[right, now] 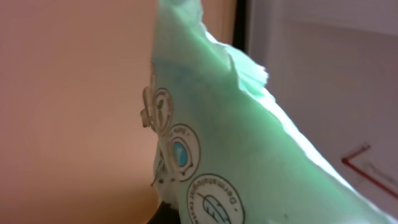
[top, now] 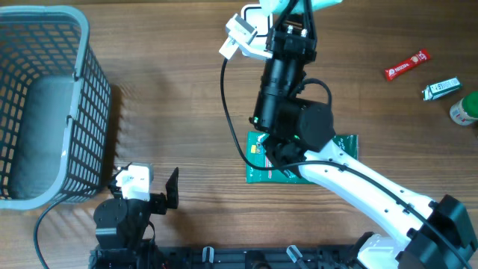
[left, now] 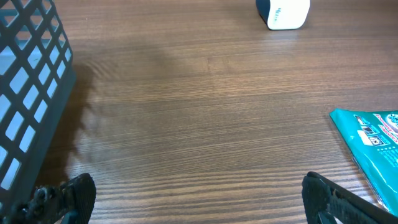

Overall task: Scan the item barcode
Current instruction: 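Lift the wet-wipes pack and hold it under the white scanner, then swing right and drop the wet-wipes pack at the right edge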

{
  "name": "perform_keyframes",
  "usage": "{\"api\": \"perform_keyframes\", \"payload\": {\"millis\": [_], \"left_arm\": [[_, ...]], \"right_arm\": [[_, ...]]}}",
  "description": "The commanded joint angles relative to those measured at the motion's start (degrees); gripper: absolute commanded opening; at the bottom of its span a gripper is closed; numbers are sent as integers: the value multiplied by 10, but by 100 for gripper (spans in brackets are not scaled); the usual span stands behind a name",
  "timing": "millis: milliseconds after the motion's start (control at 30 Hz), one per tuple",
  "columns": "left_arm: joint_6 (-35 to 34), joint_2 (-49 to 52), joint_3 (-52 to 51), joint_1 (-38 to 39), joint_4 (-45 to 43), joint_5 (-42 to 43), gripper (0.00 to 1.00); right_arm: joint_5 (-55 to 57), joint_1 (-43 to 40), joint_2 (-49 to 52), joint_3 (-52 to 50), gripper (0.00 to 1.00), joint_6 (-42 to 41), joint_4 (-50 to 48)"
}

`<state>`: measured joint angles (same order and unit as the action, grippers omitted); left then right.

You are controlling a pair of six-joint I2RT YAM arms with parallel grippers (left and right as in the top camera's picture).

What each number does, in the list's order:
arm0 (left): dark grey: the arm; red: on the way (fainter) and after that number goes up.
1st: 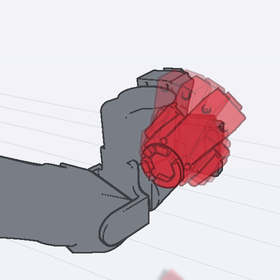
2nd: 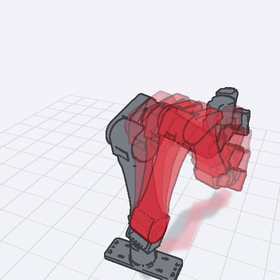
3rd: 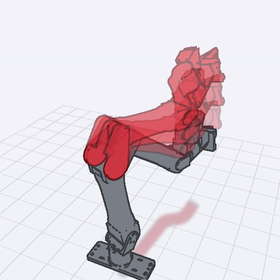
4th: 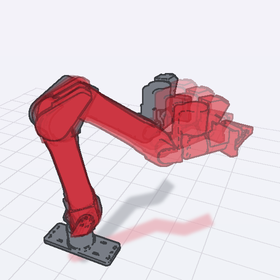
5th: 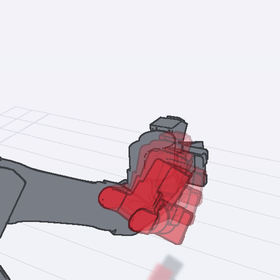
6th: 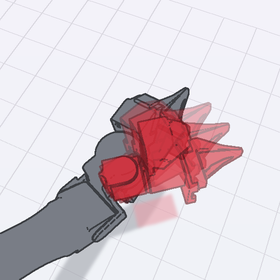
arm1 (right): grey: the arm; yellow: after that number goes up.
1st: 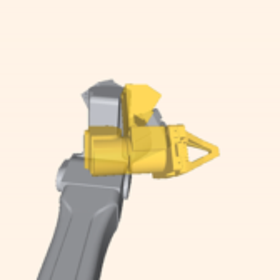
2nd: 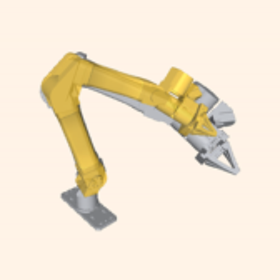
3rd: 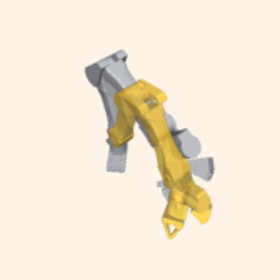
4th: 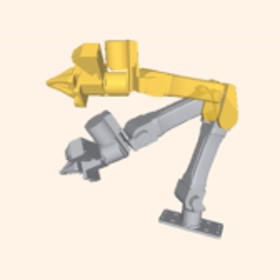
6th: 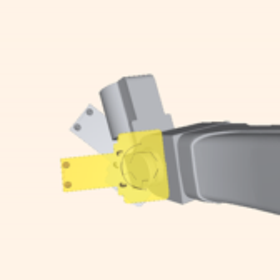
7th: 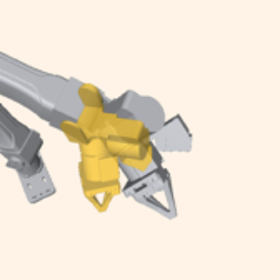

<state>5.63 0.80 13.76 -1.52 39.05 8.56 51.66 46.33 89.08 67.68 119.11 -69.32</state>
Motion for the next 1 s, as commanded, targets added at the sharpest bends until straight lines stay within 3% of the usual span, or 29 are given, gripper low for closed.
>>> {"api": "perform_keyframes", "payload": {"millis": [0,100,300,400,467,533,600,633,700,767,800,833,900,967], "left_arm": [[-5,-4,-3,-2,-2,-3,100],[-5,-4,-3,-2,-2,-3,100],[-5,-4,-3,-2,-2,-3,100],[-5,-4,-3,-2,-2,-3,100],[-5,-4,-3,-2,-2,-3,100],[-5,-4,-3,-2,-2,-3,100],[-5,-4,-3,-2,-2,-3,100],[-5,-4,-3,-2,-2,-3,100],[-5,-4,-3,-2,-2,-3,100],[-5,-4,-3,-2,-2,-3,100],[-5,-4,-3,-2,-2,-3,100],[-5,-4,-3,-2,-2,-3,100],[-5,-4,-3,-2,-2,-3,100],[-5,-4,-3,-2,-2,-3,100]], "right_arm": [[-152,1,-3,5,5,25,-122],[-342,1,-3,5,5,25,-251],[-515,0,-4,5,5,25,-254],[-487,0,-4,5,5,25,-254],[-383,0,-4,4,5,20,-237],[-228,-3,-4,4,5,-46,-184],[-76,-11,-4,3,5,-159,-82],[5,-17,-4,2,5,-277,24],[56,-19,-4,2,4,-440,201],[51,-16,-4,2,4,-656,431],[19,-16,-4,2,4,-755,532],[-137,-22,-3,2,4,-906,716],[-323,-46,-1,2,4,-1006,796],[-497,-95,0,2,4,-1126,793]]}}
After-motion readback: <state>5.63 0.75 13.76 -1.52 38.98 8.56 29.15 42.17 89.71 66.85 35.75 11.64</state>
